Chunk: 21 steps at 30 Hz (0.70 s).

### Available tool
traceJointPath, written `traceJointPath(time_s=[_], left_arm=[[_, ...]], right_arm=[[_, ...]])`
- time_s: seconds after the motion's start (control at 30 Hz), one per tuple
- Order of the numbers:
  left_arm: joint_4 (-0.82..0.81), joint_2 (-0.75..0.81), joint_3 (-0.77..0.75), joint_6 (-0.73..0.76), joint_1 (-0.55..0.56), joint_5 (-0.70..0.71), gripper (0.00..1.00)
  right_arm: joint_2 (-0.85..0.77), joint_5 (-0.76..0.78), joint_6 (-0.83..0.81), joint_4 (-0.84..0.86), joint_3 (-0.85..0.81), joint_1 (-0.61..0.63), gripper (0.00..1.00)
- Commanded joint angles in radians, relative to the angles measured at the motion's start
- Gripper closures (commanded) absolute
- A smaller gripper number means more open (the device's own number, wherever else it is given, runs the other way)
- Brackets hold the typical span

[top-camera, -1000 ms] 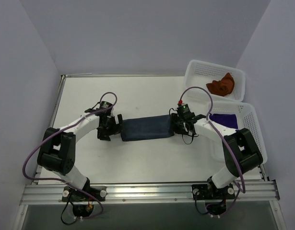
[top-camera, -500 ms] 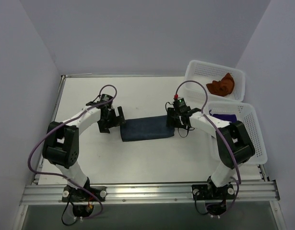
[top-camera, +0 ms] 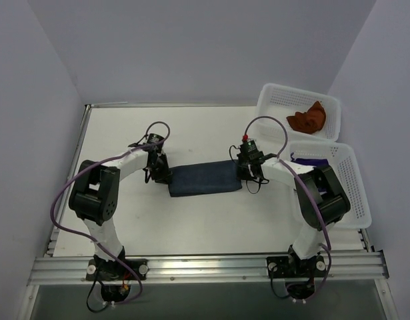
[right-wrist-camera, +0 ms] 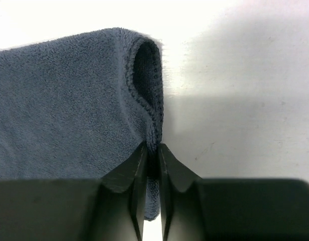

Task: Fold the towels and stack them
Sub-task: Fold the towel at the center of the board.

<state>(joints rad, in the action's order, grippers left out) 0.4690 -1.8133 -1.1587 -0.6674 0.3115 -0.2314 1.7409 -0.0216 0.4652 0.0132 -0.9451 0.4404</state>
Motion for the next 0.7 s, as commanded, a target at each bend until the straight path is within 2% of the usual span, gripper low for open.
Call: traceJointPath(time_s=[0.0,0.07,0.13,0.33,0.53,0.67], left_arm=[[-0.016,-0.024,-0.012,-0.015,0.032,0.0,0.87],[-0.012,-0.034,-0.019,-0.018,0.037,0.004,0.93],[-0.012,-0.038,-0.027,-0.018,0.041,0.017,0.97],[-0.02,-0.049,-0.053,-0.026,0.07,0.02,0.98],[-0.056,-0.07,-0.07,-0.063,0.093,-0.006,0.98],[-0.07,-0.089,-0.093,-0.078,0.101,-0.032,0.98]], right_arm=[[0.029,0.017,0.024,-0.033,0.045,0.014,0.96],[0.028,0.055,0.026,-0.038,0.04,0.014,1.0],[0.006,0.098,0.017,-0.048,0.028,0.014,1.0],[-0.098,0.213,-0.072,-0.143,-0.049,0.014,1.0],[-0.11,0.109,-0.102,-0.151,-0.106,0.029,1.0],[-0.087,0.094,-0.097,-0.15,-0.155,0.084,1.0]])
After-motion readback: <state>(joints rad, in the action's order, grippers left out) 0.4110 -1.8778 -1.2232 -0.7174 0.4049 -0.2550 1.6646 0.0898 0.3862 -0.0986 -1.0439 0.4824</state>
